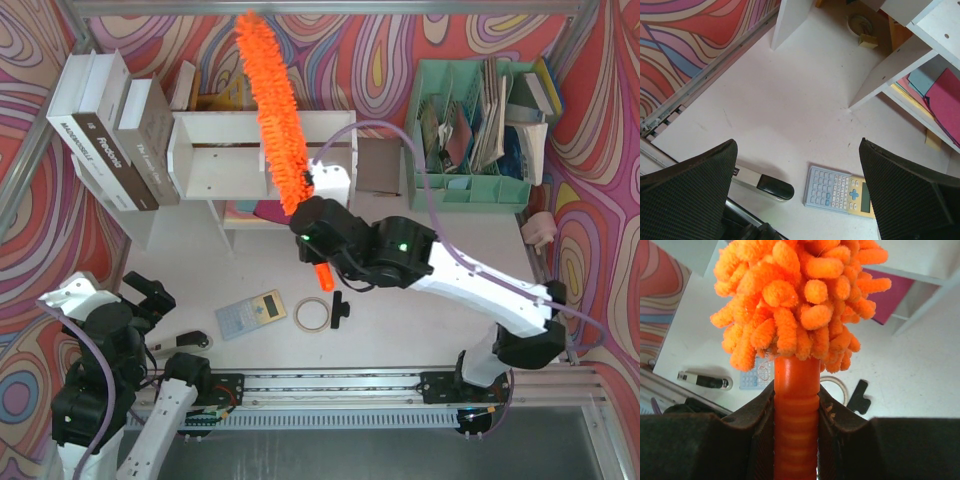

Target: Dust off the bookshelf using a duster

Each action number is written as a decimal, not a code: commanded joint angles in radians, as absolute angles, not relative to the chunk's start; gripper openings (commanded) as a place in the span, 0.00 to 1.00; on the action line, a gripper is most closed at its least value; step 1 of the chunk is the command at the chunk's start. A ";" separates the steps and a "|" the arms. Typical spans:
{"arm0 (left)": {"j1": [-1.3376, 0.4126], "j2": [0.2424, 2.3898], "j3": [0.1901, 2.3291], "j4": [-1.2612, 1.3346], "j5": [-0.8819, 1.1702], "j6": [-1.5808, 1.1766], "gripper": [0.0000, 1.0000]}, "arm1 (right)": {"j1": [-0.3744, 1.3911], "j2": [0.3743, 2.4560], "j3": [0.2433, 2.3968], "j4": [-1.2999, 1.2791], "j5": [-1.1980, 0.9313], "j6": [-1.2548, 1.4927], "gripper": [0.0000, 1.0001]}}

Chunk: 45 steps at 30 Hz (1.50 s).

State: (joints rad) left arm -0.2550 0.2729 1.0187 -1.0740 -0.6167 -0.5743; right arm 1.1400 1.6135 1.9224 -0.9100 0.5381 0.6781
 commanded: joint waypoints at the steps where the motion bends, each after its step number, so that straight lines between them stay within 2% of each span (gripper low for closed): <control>1: -0.249 0.267 1.004 -1.058 -0.609 -0.557 0.98 | 1.118 1.525 1.887 -0.947 0.656 0.724 0.00; 8: -0.247 0.270 1.004 -1.057 -0.605 -0.555 0.98 | 1.092 1.519 1.858 -0.848 0.539 0.658 0.00; 15: -0.245 0.262 1.005 -1.060 -0.612 -0.557 0.98 | 1.092 1.647 1.981 -0.813 0.392 0.603 0.00; 29: -0.239 0.272 1.003 -1.057 -0.604 -0.554 0.98 | 1.125 1.764 2.070 -0.734 0.219 0.589 0.00; 34: -0.238 0.272 1.003 -1.056 -0.603 -0.553 0.98 | 1.129 1.783 2.066 -0.739 0.244 0.599 0.00; 38: -0.235 0.274 1.003 -1.053 -0.600 -0.551 0.98 | 1.127 1.640 1.957 -0.757 0.418 0.615 0.00; 45: -0.235 0.278 1.002 -1.053 -0.593 -0.549 0.98 | 1.124 1.533 1.888 -0.824 0.518 0.637 0.00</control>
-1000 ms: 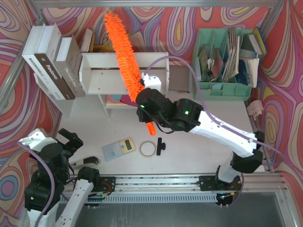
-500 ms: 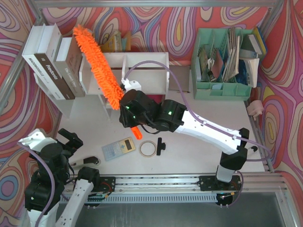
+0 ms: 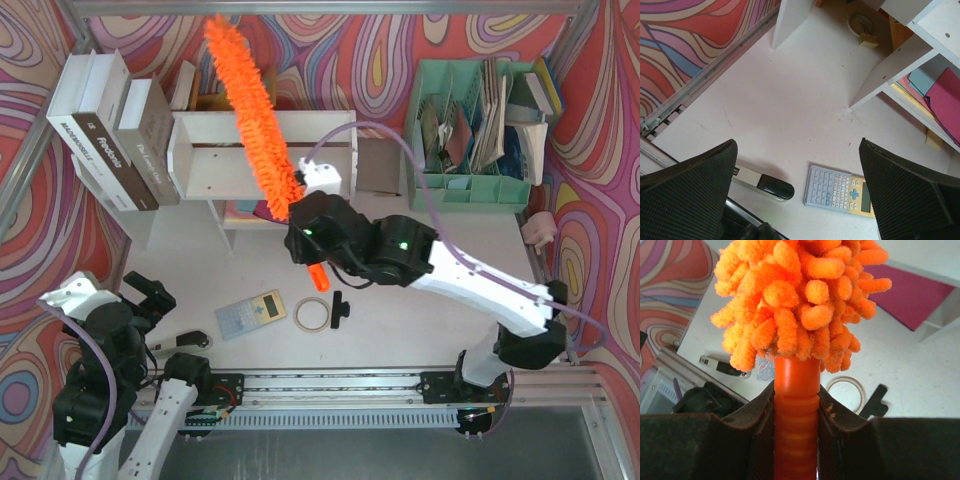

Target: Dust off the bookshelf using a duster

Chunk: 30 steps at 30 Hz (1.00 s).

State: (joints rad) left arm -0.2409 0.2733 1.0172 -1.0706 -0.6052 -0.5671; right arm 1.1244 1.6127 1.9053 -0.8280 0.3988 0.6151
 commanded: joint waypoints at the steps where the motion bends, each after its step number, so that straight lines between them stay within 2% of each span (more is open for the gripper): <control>1: -0.235 0.279 1.002 -1.052 -0.593 -0.549 0.98 | 1.123 1.520 1.874 -0.834 0.532 0.643 0.00; 9: -0.234 0.279 1.003 -1.053 -0.592 -0.548 0.98 | 1.085 1.425 1.737 -0.836 0.527 0.674 0.00; 16: -0.234 0.276 1.003 -1.053 -0.594 -0.550 0.98 | 1.086 1.503 1.760 -0.749 0.377 0.641 0.00; 21: -0.233 0.273 1.002 -1.054 -0.596 -0.551 0.98 | 1.086 1.538 1.771 -0.734 0.346 0.639 0.00; 30: -0.233 0.276 1.002 -1.053 -0.595 -0.550 0.98 | 1.066 1.450 1.717 -0.851 0.554 0.712 0.00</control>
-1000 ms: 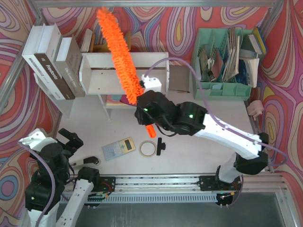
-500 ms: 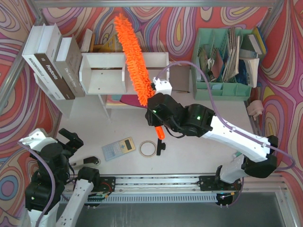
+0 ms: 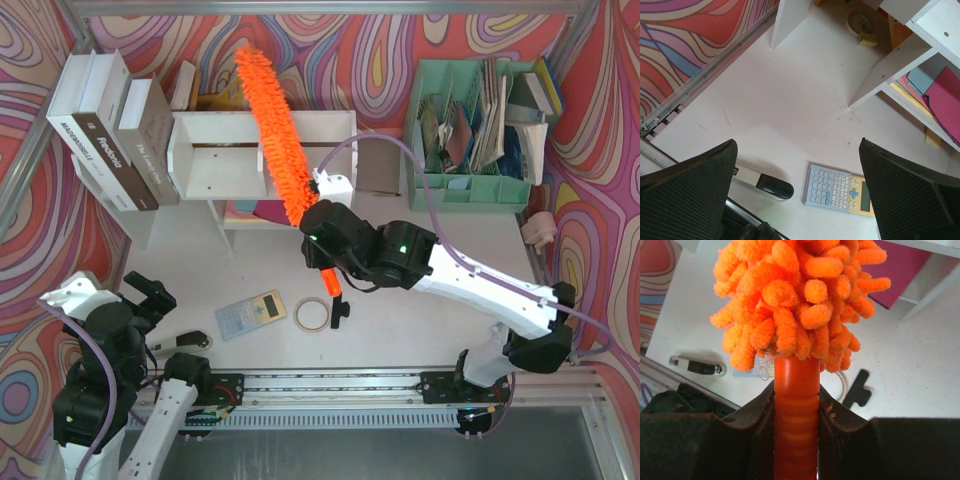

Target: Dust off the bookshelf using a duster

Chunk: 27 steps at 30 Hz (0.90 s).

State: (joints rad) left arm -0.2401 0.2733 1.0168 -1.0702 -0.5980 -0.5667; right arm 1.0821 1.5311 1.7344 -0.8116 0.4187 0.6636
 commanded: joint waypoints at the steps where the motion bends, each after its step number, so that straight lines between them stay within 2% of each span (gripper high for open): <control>1: -0.233 0.277 1.002 -1.052 -0.595 -0.550 0.98 | 1.061 1.436 1.706 -0.865 0.568 0.725 0.00; 10: -0.233 0.276 1.002 -1.052 -0.594 -0.551 0.98 | 1.027 1.338 1.653 -0.948 0.646 0.779 0.00; 22: -0.233 0.275 1.002 -1.056 -0.597 -0.552 0.98 | 1.032 1.414 1.684 -0.747 0.430 0.666 0.00; 27: -0.233 0.276 1.002 -1.057 -0.600 -0.552 0.98 | 1.037 1.435 1.696 -0.742 0.428 0.659 0.00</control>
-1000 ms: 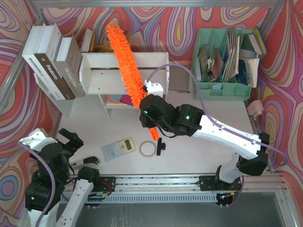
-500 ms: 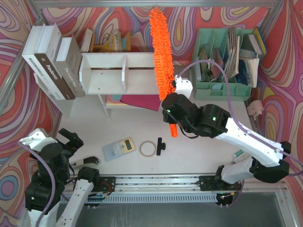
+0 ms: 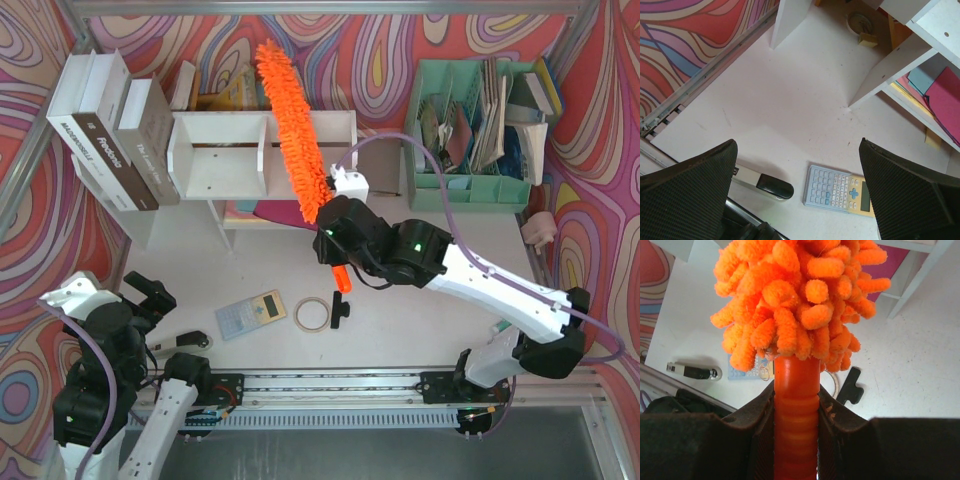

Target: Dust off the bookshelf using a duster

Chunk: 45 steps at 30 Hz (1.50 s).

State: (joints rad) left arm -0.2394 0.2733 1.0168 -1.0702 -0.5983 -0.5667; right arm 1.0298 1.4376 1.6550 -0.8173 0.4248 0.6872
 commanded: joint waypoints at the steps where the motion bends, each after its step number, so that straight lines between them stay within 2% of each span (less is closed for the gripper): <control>1: -0.233 0.275 1.002 -1.057 -0.600 -0.552 0.98 | 1.038 1.427 1.692 -0.750 0.446 0.664 0.00; 15: -0.233 0.282 1.002 -1.053 -0.593 -0.551 0.98 | 1.035 1.300 1.668 -0.996 0.687 0.774 0.00; 19: -0.233 0.283 1.002 -1.053 -0.593 -0.551 0.98 | 1.036 1.296 1.666 -0.984 0.671 0.759 0.00; 33: -0.232 0.275 1.002 -1.055 -0.600 -0.553 0.98 | 1.051 1.426 1.700 -0.734 0.401 0.636 0.00; 39: -0.233 0.273 1.002 -1.058 -0.603 -0.554 0.98 | 1.066 1.441 1.695 -0.717 0.403 0.633 0.00; 45: -0.233 0.276 1.002 -1.055 -0.598 -0.551 0.98 | 1.066 1.388 1.656 -0.808 0.541 0.682 0.00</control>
